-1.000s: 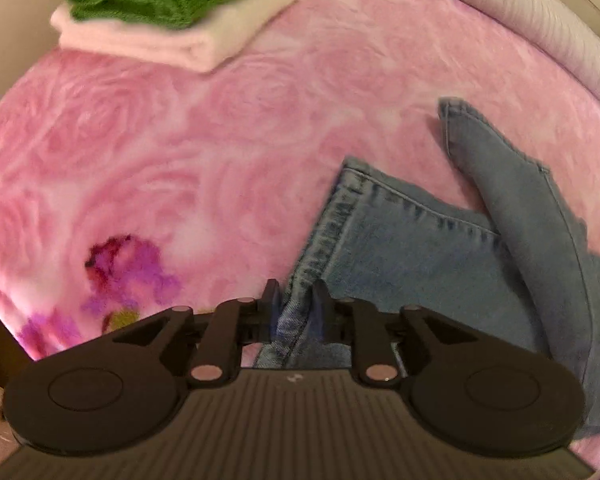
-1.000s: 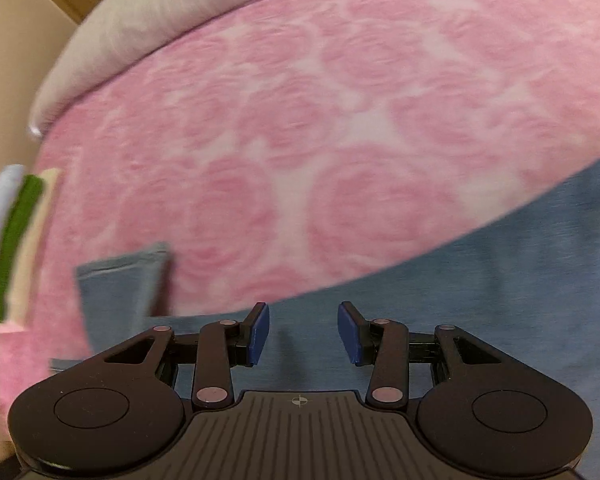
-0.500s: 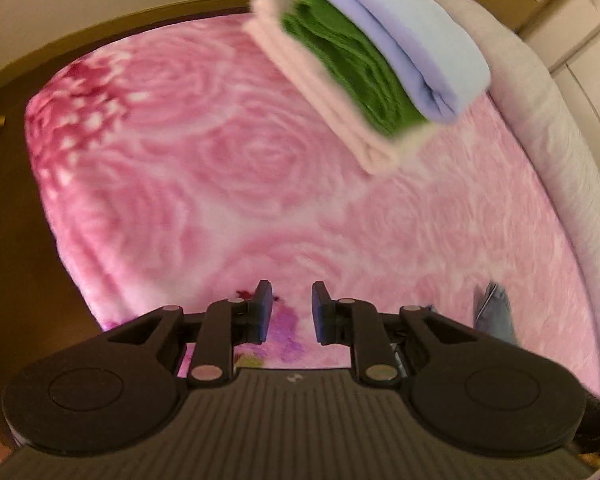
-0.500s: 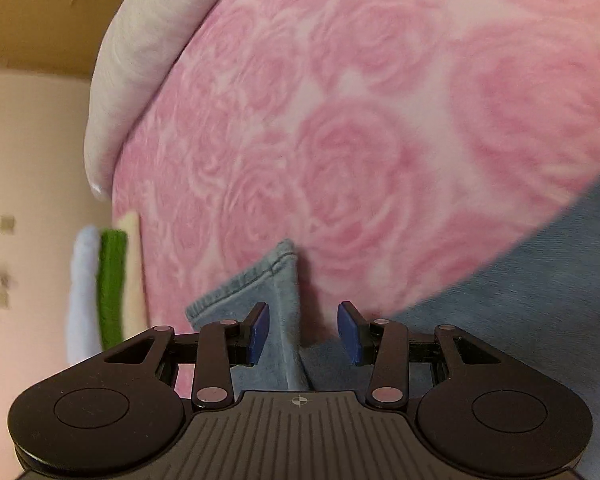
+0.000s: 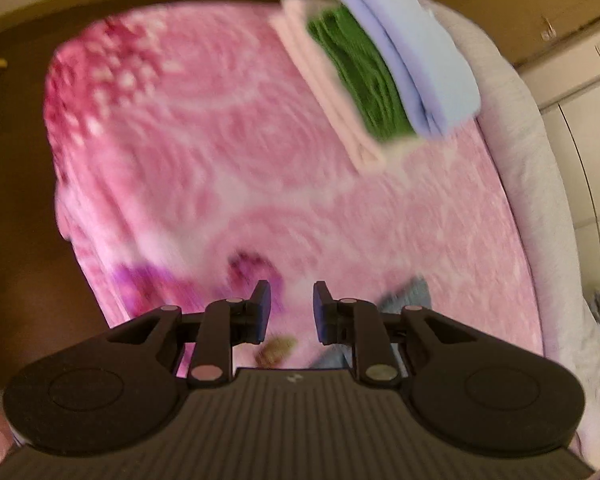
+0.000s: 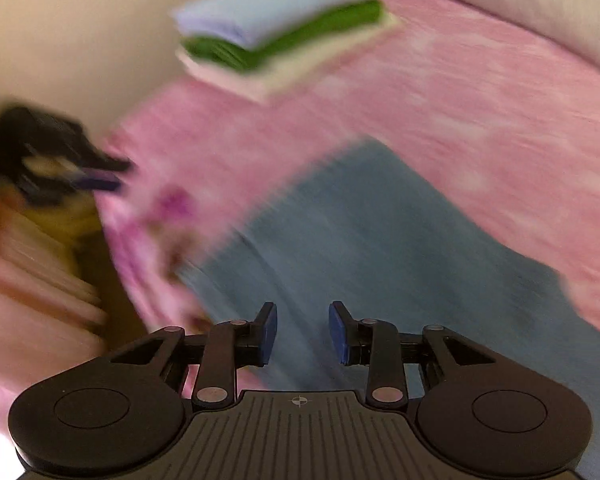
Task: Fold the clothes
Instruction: 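Grasp the folded edge of the blue jeans with the left gripper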
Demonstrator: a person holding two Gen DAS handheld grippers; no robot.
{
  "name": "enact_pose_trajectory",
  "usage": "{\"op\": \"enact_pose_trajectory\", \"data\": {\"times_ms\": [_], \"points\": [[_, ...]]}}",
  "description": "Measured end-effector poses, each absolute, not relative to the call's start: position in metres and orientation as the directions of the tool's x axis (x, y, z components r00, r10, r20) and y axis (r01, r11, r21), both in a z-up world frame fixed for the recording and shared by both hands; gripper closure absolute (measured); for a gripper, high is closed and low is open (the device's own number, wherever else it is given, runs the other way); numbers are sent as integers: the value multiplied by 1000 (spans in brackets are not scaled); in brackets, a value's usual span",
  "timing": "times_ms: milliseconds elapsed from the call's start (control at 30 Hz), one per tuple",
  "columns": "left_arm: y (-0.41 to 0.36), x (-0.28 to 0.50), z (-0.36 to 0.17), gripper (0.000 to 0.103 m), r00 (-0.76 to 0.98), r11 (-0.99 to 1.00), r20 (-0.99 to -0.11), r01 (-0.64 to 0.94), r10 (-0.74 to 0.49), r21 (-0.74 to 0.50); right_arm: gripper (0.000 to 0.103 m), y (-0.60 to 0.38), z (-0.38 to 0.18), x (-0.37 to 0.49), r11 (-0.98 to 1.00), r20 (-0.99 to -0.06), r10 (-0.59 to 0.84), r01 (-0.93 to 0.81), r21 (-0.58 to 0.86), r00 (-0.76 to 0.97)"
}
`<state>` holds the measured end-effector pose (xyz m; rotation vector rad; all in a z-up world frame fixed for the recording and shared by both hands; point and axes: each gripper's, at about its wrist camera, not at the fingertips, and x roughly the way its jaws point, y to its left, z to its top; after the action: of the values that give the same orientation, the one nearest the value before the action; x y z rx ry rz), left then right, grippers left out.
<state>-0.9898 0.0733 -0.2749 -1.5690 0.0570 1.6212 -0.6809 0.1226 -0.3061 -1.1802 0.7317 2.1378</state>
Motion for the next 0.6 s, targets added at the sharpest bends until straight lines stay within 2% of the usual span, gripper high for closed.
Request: {"op": "enact_pose_trajectory", "data": {"times_ms": [67, 233, 500, 533, 567, 600], "points": [[76, -972, -287, 85, 227, -620, -827, -569, 514, -541, 70, 105, -313, -664, -716, -890, 267, -694, 73, -370], [88, -931, -320, 83, 342, -628, -788, -478, 511, -614, 70, 73, -335, -636, -766, -920, 301, -638, -77, -250], [104, -912, -353, 80, 271, -701, -811, -407, 519, -585, 70, 52, -350, -626, -755, -906, 376, -631, -177, -195], [104, -911, -353, 82, 264, -704, -810, -401, 524, -586, 71, 50, -352, -626, -761, -902, 387, -618, -196, -191], [104, -910, -352, 89, 254, -703, -810, -405, 528, -585, 73, 48, -354, -627, -768, -898, 398, -604, -215, -186], [104, -908, -348, 101, 240, -691, -807, -421, 539, -587, 81, 47, -355, -626, -769, -890, 417, -593, -238, -183]]}}
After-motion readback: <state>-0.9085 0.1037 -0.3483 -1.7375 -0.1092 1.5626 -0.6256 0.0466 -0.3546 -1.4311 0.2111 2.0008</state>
